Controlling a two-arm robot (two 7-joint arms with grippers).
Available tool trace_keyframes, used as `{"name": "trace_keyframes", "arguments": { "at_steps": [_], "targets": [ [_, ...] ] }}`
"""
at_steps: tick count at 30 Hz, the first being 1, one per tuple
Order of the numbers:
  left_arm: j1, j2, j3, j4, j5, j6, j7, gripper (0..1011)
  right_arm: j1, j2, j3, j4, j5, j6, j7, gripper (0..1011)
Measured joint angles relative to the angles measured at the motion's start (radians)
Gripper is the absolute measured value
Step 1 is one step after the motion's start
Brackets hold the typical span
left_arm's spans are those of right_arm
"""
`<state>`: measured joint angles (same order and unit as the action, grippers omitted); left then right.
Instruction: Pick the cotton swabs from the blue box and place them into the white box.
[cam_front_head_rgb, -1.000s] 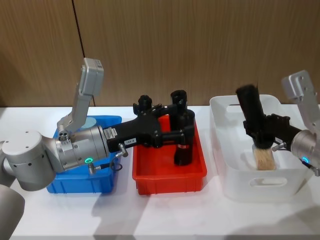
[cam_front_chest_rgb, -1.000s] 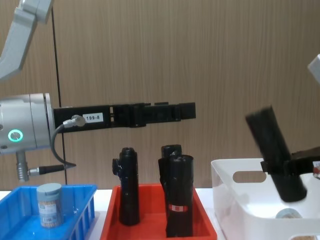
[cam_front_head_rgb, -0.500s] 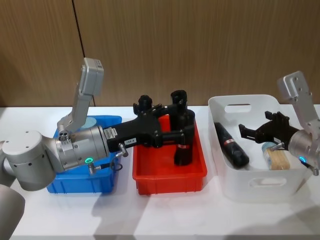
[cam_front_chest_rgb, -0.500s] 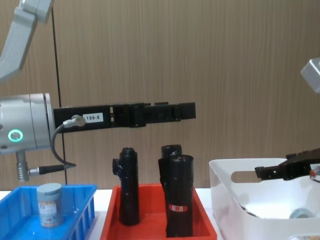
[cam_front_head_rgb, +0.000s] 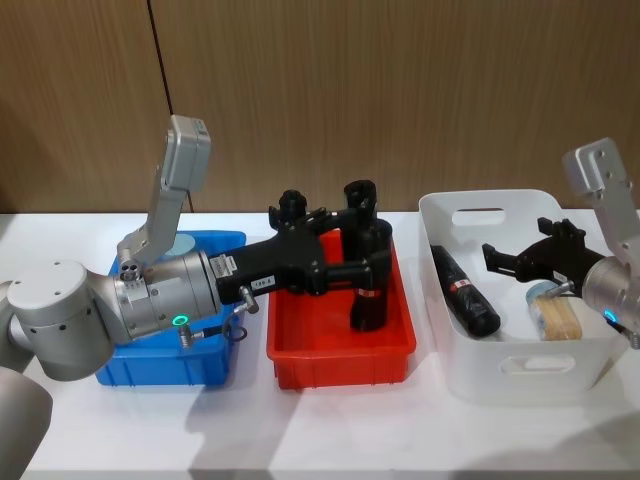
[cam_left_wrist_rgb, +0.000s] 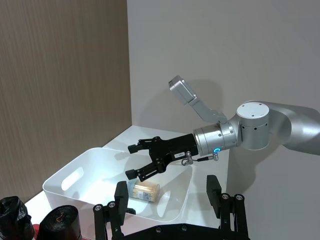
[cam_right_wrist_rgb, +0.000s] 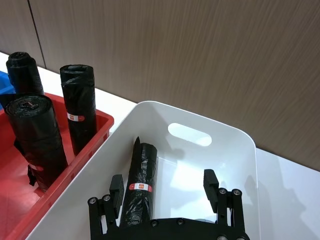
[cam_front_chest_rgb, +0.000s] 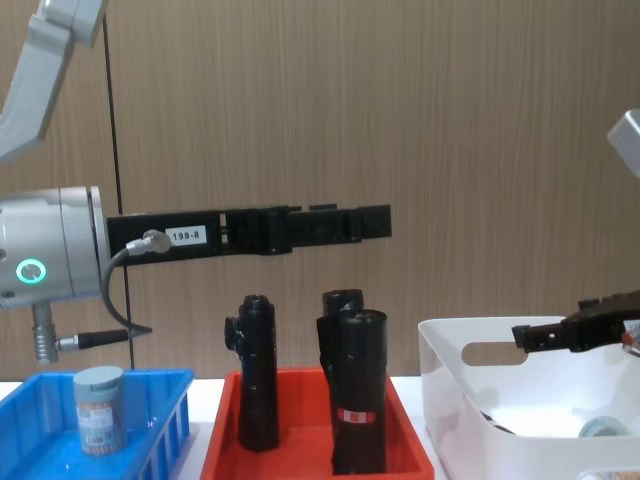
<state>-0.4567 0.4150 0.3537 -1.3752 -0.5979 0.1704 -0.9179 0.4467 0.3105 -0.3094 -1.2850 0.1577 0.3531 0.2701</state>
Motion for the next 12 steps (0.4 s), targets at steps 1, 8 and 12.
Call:
{"name": "trace_keyframes", "arguments": {
  "at_steps": [1,8,12],
  "targets": [
    [0.0,0.0,0.0,0.0,0.0,0.0,0.0,1000,0.0,0.0,0.0,0.0,0.001,0.0,0.0,1002],
    [0.0,0.0,0.0,0.0,0.0,0.0,0.0,999,-0.001,0.001,0.002,-0.003,0.004,-0.001,-0.003,1002],
    [0.0,0.0,0.0,0.0,0.0,0.0,0.0,1000,-0.001,0.001,0.002,-0.004,0.005,-0.002,-0.003,1002]
  ]
}}
